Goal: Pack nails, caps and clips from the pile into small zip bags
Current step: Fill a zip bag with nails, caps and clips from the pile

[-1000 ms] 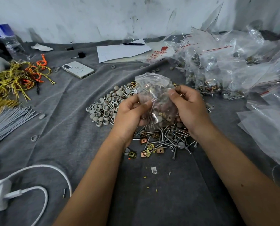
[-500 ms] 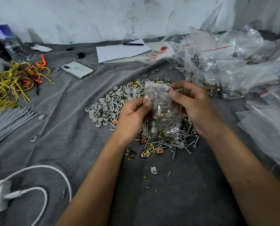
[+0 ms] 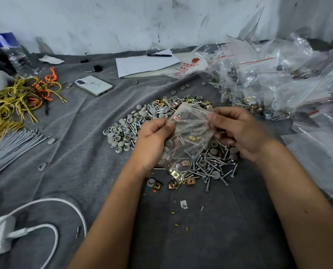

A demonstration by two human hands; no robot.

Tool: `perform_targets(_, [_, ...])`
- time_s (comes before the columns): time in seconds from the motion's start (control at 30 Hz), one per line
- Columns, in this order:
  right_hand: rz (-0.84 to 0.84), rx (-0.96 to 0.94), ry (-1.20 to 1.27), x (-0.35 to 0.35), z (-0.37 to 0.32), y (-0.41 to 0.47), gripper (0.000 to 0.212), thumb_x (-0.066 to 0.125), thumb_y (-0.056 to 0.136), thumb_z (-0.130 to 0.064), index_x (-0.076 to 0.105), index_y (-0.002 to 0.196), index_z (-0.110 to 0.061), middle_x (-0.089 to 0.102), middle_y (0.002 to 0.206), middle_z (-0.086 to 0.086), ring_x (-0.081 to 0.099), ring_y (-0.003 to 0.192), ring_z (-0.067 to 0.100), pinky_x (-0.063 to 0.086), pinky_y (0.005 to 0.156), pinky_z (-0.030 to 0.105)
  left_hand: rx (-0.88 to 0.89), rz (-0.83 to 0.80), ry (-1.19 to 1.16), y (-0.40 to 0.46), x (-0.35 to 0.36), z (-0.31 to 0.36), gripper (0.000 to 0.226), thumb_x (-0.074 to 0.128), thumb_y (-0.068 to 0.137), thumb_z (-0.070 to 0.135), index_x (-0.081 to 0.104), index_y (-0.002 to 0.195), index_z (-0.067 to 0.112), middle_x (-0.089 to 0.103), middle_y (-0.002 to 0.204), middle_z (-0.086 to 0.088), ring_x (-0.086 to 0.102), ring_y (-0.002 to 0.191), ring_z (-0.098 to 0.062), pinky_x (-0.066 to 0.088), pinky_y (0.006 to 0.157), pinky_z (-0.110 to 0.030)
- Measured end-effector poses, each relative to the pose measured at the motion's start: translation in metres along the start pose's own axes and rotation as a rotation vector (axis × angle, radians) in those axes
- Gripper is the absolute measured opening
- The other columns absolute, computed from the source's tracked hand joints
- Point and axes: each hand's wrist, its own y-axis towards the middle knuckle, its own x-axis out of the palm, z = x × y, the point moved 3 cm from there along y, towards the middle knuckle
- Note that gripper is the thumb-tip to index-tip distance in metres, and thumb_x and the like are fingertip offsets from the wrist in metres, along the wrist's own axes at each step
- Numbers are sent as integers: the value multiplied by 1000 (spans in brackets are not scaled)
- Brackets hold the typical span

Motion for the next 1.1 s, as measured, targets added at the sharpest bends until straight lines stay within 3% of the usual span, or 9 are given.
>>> perform_targets(0.17, [212, -70, 85, 1, -3, 1, 21, 71, 83, -30, 66, 92, -12, 67, 77, 6, 57, 62, 14, 37, 44, 22, 112, 80, 1, -2, 10, 4, 36, 48, 110, 14, 56, 74, 13, 62, 56, -1, 51, 41, -9, 40, 40, -18])
perform_targets(0.3, [208, 58, 143, 11, 2, 2, 49, 69, 84, -41, 62, 118, -6, 74, 100, 21, 65, 73, 21, 49, 54, 30, 191, 202, -3, -1, 16, 2, 34, 50, 105, 31, 55, 77, 13, 61, 76, -33, 53, 56, -28, 41, 52, -35])
perform_targets(0.37, [233, 48, 88, 15, 3, 3, 39, 65, 91, -39, 68, 109, -5, 72, 104, 28, 65, 74, 24, 50, 58, 33, 210, 241, 19, -3, 18, 0, 35, 49, 105, 35, 55, 80, 12, 62, 71, -24, 59, 51, -28, 46, 47, -35])
perform_targets(0.47, [325, -121, 99, 8, -5, 1, 20, 54, 105, -23, 67, 94, -13, 74, 91, 15, 68, 73, 22, 53, 61, 33, 372, 310, 230, -6, 15, 5, 39, 47, 108, 36, 55, 82, 8, 63, 71, -16, 63, 60, -39, 53, 52, -50])
perform_targets(0.63, [293, -261, 151, 5, -14, 0, 17, 50, 106, -31, 58, 101, -17, 76, 98, 11, 74, 88, 30, 58, 72, 39, 511, 361, 280, -11, 16, 18, 31, 47, 111, 18, 55, 82, 11, 61, 69, 17, 61, 59, -2, 43, 51, -12])
perform_targets(0.73, [159, -152, -12, 17, -2, 4, 31, 57, 101, -42, 64, 114, -14, 77, 106, 8, 74, 101, 26, 57, 83, 37, 492, 316, 161, -10, 16, 16, 29, 46, 111, 16, 56, 87, 4, 67, 74, 8, 67, 62, -7, 54, 52, -21])
perform_targets(0.8, [118, -178, -103, 23, 1, 3, 24, 63, 97, -36, 72, 108, -17, 78, 103, 8, 75, 98, 26, 59, 78, 32, 507, 299, 190, -8, 16, 14, 32, 47, 111, 20, 58, 87, 2, 68, 78, -4, 69, 70, -22, 58, 58, -39])
perform_targets(0.93, [244, -384, 41, 17, -9, 1, 13, 63, 101, -22, 73, 107, -16, 78, 97, 10, 77, 86, 31, 64, 69, 43, 509, 265, 136, -8, 17, 13, 37, 45, 111, 24, 66, 87, 5, 73, 84, -7, 72, 76, -27, 59, 66, -44])
perform_targets(1.1, [394, -337, -42, 15, -3, 1, 17, 57, 105, -23, 68, 116, -15, 78, 94, 9, 77, 75, 29, 62, 51, 44, 365, 371, -112, -5, 9, 10, 37, 44, 105, 37, 63, 87, 11, 71, 84, -11, 70, 72, -27, 54, 56, -34])
